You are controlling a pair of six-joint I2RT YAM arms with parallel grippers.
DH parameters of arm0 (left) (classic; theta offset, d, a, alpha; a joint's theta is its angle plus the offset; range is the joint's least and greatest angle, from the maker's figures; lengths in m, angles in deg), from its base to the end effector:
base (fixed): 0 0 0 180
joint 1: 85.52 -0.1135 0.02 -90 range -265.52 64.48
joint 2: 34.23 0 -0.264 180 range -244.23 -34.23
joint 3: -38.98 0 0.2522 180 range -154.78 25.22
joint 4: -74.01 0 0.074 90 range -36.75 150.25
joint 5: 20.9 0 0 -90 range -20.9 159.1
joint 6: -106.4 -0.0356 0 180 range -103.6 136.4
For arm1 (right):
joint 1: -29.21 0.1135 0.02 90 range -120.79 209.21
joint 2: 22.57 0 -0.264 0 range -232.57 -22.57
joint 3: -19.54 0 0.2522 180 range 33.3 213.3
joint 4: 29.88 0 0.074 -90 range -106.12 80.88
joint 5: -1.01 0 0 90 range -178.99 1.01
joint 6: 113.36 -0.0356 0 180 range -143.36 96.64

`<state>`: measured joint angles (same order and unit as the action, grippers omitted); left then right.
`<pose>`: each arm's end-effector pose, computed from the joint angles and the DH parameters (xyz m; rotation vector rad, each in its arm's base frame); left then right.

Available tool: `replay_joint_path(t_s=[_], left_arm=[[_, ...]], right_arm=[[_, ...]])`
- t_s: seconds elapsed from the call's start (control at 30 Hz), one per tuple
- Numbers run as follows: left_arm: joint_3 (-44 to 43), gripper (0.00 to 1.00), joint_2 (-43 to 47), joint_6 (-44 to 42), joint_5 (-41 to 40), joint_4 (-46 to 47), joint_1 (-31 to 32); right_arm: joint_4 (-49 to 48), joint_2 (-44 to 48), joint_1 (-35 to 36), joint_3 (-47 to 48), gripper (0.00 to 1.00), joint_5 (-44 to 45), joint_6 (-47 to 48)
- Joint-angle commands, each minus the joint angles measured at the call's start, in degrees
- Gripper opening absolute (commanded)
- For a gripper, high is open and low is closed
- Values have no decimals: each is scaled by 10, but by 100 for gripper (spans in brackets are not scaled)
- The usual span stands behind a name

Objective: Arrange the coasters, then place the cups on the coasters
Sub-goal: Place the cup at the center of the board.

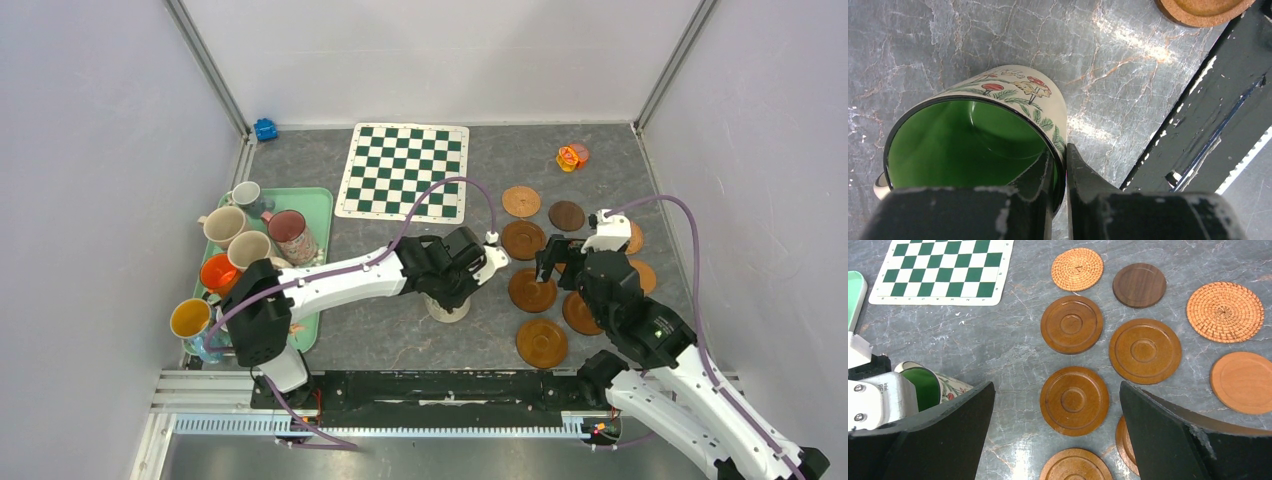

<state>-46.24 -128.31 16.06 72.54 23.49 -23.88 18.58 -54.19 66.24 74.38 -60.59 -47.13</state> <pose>0.1614 -0.3035 0.2437 1.3974 2.2838 -0.4428 0.1078 0.0601 0.3064 0.0850 1.9587 0.1987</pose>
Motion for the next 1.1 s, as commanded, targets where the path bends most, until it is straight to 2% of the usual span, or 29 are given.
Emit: replay_joint_path(t_s=[0.0,0.17,0.23,0.37,0.47,0.63,0.73,0.77,0.87,1.07], left_arm=[[7,17,20,-3,7,78,5],[21,22,18,-3,-3,81,6],[29,30,28,-2,-5,93,5],[26,55,50,33,-10,113,5],[0,64,72,61,0,111,2],[-67,80,102,100,-19,53,-24],[-92,84,122,137,-22,20,-68],[-90,98,132,147,-12,19,-86],[-65,100,170,154,-4,21,-122],[2,100,246,123,-64,22,-149]], right_arm=[[-20,-9,3,-1,98,20,0],[-9,-20,3,11,98,53,6],[-7,-23,3,19,98,48,7],[14,-29,3,40,98,49,-5],[15,-29,3,49,98,33,3],[-28,-32,3,51,96,-55,42],[-52,-35,3,41,91,-85,64],[-56,-39,3,41,89,-98,73],[-70,-60,3,44,84,-181,109],[-68,-148,3,67,66,-281,120]])
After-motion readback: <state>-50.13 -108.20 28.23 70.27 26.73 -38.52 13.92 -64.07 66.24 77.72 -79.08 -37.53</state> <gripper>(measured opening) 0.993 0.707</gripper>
